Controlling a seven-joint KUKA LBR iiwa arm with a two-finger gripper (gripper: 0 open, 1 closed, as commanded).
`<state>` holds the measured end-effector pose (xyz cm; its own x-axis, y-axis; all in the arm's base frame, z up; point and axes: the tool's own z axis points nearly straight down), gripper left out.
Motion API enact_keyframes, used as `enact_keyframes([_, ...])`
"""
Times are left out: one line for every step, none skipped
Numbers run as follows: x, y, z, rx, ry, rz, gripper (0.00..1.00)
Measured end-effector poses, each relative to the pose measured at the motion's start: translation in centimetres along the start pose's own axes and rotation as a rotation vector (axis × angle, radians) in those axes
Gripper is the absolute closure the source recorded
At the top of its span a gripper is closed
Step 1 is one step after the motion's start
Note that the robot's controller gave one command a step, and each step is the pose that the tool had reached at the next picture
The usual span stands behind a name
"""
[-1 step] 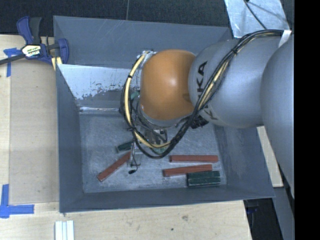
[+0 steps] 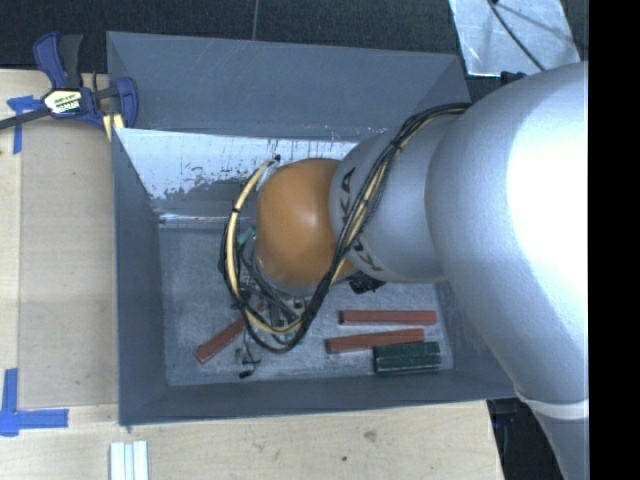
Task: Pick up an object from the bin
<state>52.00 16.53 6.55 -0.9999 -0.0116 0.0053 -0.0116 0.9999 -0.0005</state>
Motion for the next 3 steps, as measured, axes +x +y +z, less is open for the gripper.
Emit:
enact_keyframes([-0.3,0.0,-0.5,-0.002,-0.009,0.004,1.00])
enact_keyframes([1.0,3.3,-8.9,-0.002,-0.013,-0.268,1.00])
enact_keyframes([1.4,2.9,-19.4,-0.001,-0.014,-0.254,1.00])
